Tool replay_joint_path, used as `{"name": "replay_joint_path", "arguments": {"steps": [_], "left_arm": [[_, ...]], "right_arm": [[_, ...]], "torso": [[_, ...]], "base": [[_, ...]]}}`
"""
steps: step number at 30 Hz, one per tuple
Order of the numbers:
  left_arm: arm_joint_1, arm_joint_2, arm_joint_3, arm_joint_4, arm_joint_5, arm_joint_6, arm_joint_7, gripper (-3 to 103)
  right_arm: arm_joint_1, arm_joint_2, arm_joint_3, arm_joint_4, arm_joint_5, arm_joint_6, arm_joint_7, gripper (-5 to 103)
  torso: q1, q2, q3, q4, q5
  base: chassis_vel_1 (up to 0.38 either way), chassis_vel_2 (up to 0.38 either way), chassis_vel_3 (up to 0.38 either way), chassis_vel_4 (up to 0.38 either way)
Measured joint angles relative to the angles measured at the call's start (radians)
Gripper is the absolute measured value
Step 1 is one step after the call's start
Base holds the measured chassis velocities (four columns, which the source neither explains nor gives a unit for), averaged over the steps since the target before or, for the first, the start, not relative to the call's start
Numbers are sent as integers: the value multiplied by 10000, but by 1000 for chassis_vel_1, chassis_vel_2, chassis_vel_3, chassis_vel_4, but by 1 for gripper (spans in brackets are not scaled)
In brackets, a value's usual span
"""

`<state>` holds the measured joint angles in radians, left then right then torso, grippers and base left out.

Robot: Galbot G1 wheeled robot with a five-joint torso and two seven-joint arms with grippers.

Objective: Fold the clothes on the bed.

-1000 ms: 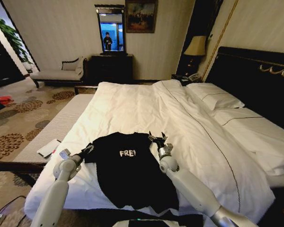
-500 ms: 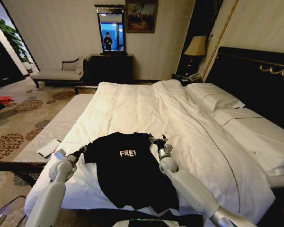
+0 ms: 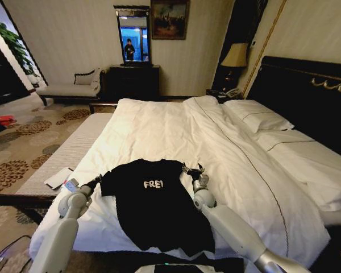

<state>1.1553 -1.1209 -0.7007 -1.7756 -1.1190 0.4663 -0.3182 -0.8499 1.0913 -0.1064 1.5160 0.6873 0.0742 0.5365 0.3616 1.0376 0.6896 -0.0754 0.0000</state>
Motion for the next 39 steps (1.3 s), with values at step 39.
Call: {"name": "replay_joint_path", "arguments": {"steps": [39], "left_arm": [[-708, -654, 3787, -1026, 660, -323, -62, 18]], "right_arm": [[-93, 92, 76, -299, 0, -56, 53, 100]], "torso": [[0, 1, 0, 2, 0]], "base": [[0, 0, 0, 0]]}}
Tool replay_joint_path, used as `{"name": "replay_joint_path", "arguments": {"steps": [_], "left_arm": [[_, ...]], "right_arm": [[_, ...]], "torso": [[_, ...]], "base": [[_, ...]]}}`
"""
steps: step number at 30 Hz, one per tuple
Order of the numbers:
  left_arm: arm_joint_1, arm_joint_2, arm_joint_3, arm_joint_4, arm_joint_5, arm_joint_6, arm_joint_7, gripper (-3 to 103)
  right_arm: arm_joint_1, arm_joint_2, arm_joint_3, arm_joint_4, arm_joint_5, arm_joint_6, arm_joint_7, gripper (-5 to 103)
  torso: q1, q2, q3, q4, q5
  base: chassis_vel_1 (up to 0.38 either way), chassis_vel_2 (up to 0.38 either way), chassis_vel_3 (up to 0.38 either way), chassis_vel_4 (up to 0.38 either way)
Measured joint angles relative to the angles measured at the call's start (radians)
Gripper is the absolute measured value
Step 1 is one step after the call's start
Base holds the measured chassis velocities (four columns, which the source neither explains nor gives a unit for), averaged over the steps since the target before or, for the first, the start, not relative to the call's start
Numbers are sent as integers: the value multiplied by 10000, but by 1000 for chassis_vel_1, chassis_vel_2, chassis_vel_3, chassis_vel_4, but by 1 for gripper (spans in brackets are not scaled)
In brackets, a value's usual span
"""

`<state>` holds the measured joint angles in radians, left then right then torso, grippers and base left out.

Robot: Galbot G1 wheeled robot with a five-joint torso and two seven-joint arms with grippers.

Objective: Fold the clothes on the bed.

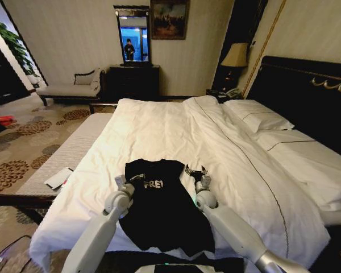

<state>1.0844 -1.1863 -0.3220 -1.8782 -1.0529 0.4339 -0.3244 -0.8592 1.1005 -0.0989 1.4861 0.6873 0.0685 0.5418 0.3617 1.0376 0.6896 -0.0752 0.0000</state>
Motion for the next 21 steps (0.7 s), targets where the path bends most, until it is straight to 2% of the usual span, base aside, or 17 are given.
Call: {"name": "replay_joint_path", "arguments": {"steps": [1, 2, 3, 5, 6, 7, 8, 9, 10, 11, 15, 16, 18, 19, 21], "left_arm": [[0, 0, 0, 0, 0, 0, 0, 18], [-41, -21, -290, -64, -411, 32, 6, 28], [-138, -55, -476, -32, -715, 56, 0, 28], [-388, -131, -691, 318, -1022, 149, -42, 40], [-567, -192, -747, 655, -1077, 209, -76, 40], [-567, -192, -747, 655, -1077, 209, -76, 40], [-940, -316, -791, 1399, -1099, 364, -218, 51], [-1077, -359, -796, 1677, -1087, 432, -296, 51], [-1375, -475, -807, 2299, -1007, 511, -383, 57], [-1375, -475, -807, 2299, -1007, 511, -383, 57], [-2370, -938, -824, 4036, -735, 608, -319, 78], [-2370, -938, -824, 4036, -735, 608, -319, 78], [-2632, -1103, -818, 4426, -637, 608, -256, 89], [-2714, -1172, -819, 4551, -602, 608, -247, 89], [-2942, -1385, -872, 4870, -399, 629, -257, 98]], "right_arm": [[0, 0, 0, 0, 0, 0, 0, 100], [-7, 30, -8, -9, -10, -4, -2, 100], [-14, 48, -14, -14, -21, -6, -5, 100], [-25, 75, -23, -19, -37, -7, -7, 100], [-32, 87, -26, -19, -43, -9, -8, 100], [-32, 87, -26, -19, -43, -9, -8, 100], [-41, 92, -27, -7, -47, -11, -7, 100], [-46, 91, -27, 6, -47, -12, -9, 100], [-64, 79, -21, 37, -48, -12, -9, 100], [-64, 79, -21, 37, -48, -12, -9, 100], [-178, -80, 181, 201, -43, -13, -5, 100], [-178, -80, 181, 201, -43, -13, -5, 100], [-241, -172, 299, 227, -43, -14, -8, 100], [-261, -197, 334, 228, -43, -13, -10, 100], [-342, -281, 465, 228, -45, -14, -27, 100]], "torso": [[0, 0, 0, 0, 0], [-1, 1, 0, 0, 0], [-1, 0, 0, 0, 0], [-1, 0, -1, -3, 1], [0, 0, -1, -4, 0], [0, 0, -1, -4, 0], [-1, 0, 0, -4, 0], [0, 0, 0, -3, -1], [0, -1, 1, -4, -2], [0, -1, 1, -4, -2], [1, -2, 1, -5, 0], [1, -2, 1, -5, 0], [1, -2, 0, -5, 0], [1, -2, 0, -4, 2], [1, -2, 0, -6, -1]], "base": [[0, 0, 0, 0], [0, 0, 0, 0], [0, 0, 0, 0], [0, 0, 0, 0], [0, 0, 0, 0], [0, 0, 0, 0], [0, 0, 0, 0], [0, 0, 0, 0], [0, 0, 0, 0], [0, 0, 0, 0], [0, 0, 0, 0], [0, 0, 0, 0], [0, 0, 0, 0], [0, 0, 0, 0], [0, 0, 0, 0]]}}
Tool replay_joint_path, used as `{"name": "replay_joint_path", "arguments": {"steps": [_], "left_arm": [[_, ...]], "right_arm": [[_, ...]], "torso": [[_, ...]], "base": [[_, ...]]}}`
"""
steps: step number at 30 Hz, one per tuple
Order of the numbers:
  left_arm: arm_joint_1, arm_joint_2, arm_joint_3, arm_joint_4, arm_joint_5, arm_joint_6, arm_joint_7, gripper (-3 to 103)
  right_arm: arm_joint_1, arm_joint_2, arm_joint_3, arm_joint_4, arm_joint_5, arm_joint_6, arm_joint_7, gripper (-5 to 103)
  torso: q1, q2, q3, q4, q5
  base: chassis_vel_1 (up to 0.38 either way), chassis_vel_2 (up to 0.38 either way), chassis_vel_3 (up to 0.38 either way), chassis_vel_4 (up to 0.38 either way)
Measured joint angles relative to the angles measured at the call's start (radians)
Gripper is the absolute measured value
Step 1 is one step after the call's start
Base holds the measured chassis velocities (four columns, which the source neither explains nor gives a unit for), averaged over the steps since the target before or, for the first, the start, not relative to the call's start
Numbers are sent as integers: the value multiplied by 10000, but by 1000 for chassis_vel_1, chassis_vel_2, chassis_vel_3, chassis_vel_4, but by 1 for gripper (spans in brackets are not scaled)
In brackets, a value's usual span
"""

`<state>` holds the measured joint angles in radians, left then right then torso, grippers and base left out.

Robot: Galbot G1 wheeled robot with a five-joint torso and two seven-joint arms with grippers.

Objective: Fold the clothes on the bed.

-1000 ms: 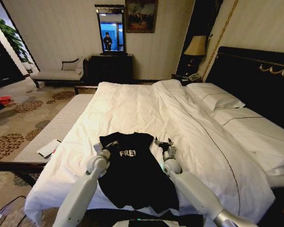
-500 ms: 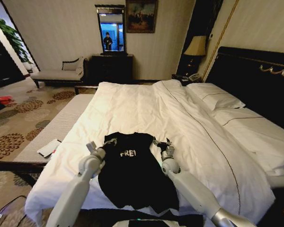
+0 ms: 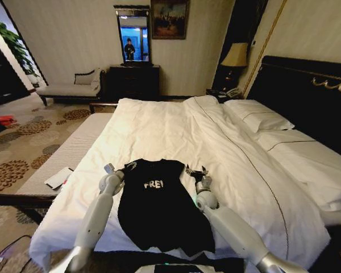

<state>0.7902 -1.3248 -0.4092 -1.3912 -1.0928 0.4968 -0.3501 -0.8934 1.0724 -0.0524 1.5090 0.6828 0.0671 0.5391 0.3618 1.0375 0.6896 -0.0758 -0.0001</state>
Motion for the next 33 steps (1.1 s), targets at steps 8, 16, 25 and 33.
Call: {"name": "replay_joint_path", "arguments": {"steps": [8, 16, 25, 33], "left_arm": [[194, 835, -784, -660, -408, 76, -9, 100], [310, 689, -760, -156, -180, 253, 96, 100], [-48, -76, -450, 655, 478, 233, 301, 96], [-214, -260, -342, 819, 745, -288, 830, 68]], "right_arm": [[-43, -110, 183, -97, 9, 2, -29, 100], [151, 65, -67, -209, 23, -4, -18, 100], [159, 58, -72, -195, 36, -20, 24, 100], [10, -127, 127, -162, 37, -22, 22, 100]], "torso": [[-2, 0, -1, 9, 1], [-1, 0, 0, 2, 1], [-1, 2, -1, 4, 5], [-1, 2, 0, 0, 0]], "base": [[0, 0, 0, 0], [0, 0, 0, 0], [0, 0, 0, 0], [0, 0, 0, 0]]}}
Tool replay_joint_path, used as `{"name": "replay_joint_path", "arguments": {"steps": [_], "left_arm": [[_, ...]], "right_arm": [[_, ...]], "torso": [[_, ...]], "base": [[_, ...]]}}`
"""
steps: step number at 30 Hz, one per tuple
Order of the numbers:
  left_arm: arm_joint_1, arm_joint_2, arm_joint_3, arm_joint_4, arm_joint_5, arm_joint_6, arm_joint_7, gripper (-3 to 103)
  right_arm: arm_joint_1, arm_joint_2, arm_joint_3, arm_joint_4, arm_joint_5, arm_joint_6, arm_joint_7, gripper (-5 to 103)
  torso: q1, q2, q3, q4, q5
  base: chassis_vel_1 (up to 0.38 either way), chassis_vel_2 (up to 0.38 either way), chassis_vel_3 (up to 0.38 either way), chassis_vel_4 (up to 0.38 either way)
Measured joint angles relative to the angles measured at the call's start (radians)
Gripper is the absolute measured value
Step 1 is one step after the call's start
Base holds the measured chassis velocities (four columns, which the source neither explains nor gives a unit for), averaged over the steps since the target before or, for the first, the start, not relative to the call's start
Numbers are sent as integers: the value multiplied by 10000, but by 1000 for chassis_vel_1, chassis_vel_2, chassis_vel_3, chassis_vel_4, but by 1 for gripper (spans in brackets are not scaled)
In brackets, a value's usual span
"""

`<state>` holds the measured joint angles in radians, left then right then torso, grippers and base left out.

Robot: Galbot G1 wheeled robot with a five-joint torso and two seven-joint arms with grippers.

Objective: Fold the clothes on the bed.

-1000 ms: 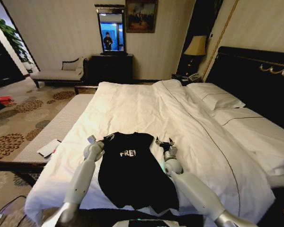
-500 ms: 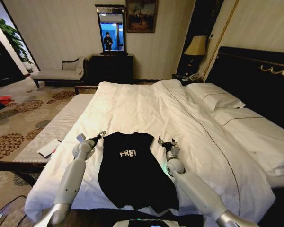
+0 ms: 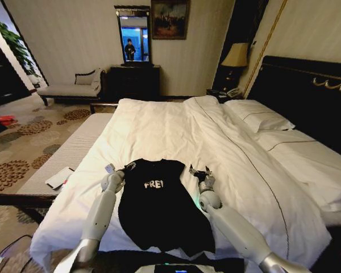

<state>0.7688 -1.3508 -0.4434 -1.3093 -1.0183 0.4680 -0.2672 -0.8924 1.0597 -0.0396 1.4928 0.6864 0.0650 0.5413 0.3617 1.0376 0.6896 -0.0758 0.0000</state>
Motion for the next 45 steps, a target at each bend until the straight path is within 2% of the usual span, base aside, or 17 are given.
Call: {"name": "replay_joint_path", "arguments": {"steps": [1, 2, 4, 7, 9, 11, 14, 16, 19, 30, 33, 34, 36, 38, 39, 43, 45], "left_arm": [[0, 9, 3, -1, 28, -83, 83, 63], [0, 9, 3, -1, 28, -83, 83, 63], [42, 58, 4, -20, 135, -210, 192, 52], [131, 126, -3, -63, 199, -278, 261, 46], [210, 176, -31, -118, 225, -313, 294, 36], [288, 212, -58, -177, 238, -350, 321, 25], [349, 243, -76, -245, 244, -375, 337, 20], [387, 254, -83, -297, 244, -379, 341, 9], [416, 255, -90, -334, 244, -380, 341, 3], [470, 360, -113, -396, 269, -411, 343, 3], [423, 400, -114, -397, 271, -418, 339, 3], [405, 410, -113, -396, 277, -421, 337, 3], [391, 421, -114, -396, 285, -424, 336, 3], [358, 438, -113, -391, 301, -435, 330, 3], [358, 438, -113, -391, 301, -435, 330, 3], [355, 474, -105, -446, 303, -439, 327, 3], [355, 490, -101, -465, 303, -439, 327, 3]], "right_arm": [[-3, -24, 17, 0, 0, -2, 0, 100], [-3, -24, 17, 0, 0, -2, 0, 100], [-4, -51, 24, -4, 0, -41, -1, 100], [15, -64, 7, -12, 4, -108, -5, 100], [91, -65, -84, -13, 66, -158, -34, 100], [186, -43, -228, 0, 300, -162, -87, 100], [315, -10, -425, 70, 757, -143, -242, 100], [460, 47, -633, 93, 1126, -114, -337, 100], [602, 136, -815, 45, 1374, -108, -358, 100], [1195, 711, -1298, -341, 2635, -186, -459, 100], [1334, 791, -1376, -363, 3119, -52, -761, 101], [1381, 815, -1407, -377, 3283, -22, -877, 97], [1432, 838, -1447, -409, 3406, -9, -965, 97], [1555, 936, -1536, -532, 3611, -3, -1019, 87], [1555, 936, -1536, -532, 3611, -3, -1019, 87], [1672, 1055, -1566, -793, 3673, -35, -983, 65], [1684, 1057, -1566, -845, 3677, -37, -999, 60]], "torso": [[1, 0, 0, -1, -1], [1, 0, 0, -1, -1], [0, 0, -1, -2, 0], [0, 0, 0, 0, -1], [0, 0, 0, 2, -1], [0, 0, 0, 3, -1], [0, 0, 0, 2, 0], [0, 0, 0, 3, -1], [0, 0, 0, 3, -1], [0, 0, 0, 4, -1], [0, 0, 0, 2, -1], [1, 0, 0, 2, -1], [1, 0, 0, 2, -1], [1, 0, 0, 2, 0], [1, 0, 0, 2, 0], [0, 0, 0, 3, 0], [0, 0, 0, 2, 0]], "base": [[0, 0, 0, 0], [0, 0, 0, 0], [0, 0, 0, 0], [0, 0, 0, 0], [0, 0, 0, 0], [0, 0, 0, 0], [0, 0, 0, 0], [0, 0, 0, 0], [0, 0, 0, 0], [0, 0, 0, 0], [0, 0, 0, 0], [0, 0, 0, 0], [0, 0, 0, 0], [0, 0, 0, 0], [0, 0, 0, 0], [0, 0, 0, 0], [0, 0, 0, 0]]}}
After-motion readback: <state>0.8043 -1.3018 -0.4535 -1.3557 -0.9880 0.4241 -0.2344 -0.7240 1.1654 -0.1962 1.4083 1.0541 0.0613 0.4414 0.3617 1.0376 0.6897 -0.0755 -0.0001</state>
